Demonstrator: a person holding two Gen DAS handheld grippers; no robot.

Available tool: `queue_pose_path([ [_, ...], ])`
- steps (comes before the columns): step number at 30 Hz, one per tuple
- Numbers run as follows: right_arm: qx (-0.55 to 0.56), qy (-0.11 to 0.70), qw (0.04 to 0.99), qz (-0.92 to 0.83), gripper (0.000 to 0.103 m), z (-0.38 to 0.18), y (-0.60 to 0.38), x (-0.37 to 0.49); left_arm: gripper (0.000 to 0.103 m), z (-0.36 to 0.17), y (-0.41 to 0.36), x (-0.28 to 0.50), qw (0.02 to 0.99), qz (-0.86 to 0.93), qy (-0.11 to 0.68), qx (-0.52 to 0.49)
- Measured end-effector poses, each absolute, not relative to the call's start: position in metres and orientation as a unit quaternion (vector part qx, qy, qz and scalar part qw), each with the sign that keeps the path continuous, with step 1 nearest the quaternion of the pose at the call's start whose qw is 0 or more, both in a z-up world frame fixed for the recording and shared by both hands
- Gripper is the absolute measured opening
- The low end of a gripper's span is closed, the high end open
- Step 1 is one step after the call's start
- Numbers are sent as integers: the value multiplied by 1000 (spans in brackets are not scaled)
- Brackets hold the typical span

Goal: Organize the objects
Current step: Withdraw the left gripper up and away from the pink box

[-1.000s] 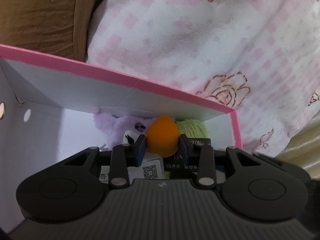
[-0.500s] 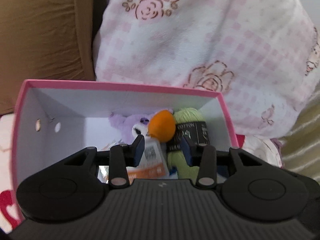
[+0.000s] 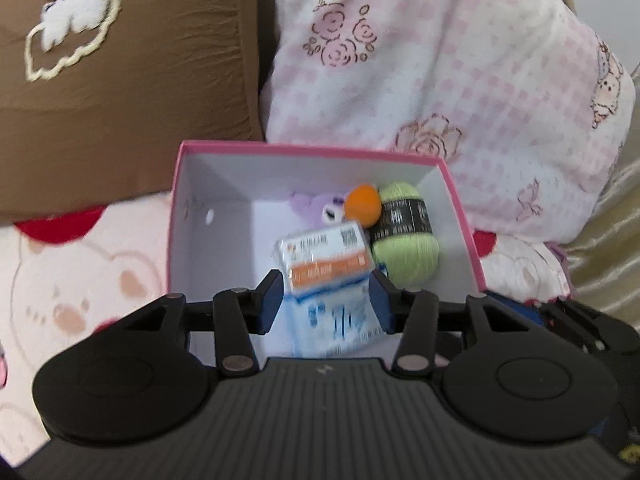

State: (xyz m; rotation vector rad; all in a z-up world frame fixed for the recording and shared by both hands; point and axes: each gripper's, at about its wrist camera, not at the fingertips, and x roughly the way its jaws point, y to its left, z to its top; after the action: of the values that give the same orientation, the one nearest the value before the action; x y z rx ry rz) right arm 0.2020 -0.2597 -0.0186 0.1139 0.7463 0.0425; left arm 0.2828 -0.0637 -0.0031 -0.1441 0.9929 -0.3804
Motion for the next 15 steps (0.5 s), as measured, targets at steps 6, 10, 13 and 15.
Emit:
queue_pose_path([
  [6, 56, 372, 927, -3, 62, -1, -249, 186, 52, 18, -52, 244, 862, -185, 468, -59],
  [10, 49, 357, 933, 2, 65, 12, -237, 168, 59, 25, -40, 219, 866, -177, 463, -65],
  [13, 47, 331, 942, 0, 69, 21, -229, 150, 59, 26, -32, 205, 869, -170, 460, -66],
  [15, 42, 325, 945, -3, 70, 26, -225, 141, 59, 26, -25, 197, 867, -168, 463, -72],
])
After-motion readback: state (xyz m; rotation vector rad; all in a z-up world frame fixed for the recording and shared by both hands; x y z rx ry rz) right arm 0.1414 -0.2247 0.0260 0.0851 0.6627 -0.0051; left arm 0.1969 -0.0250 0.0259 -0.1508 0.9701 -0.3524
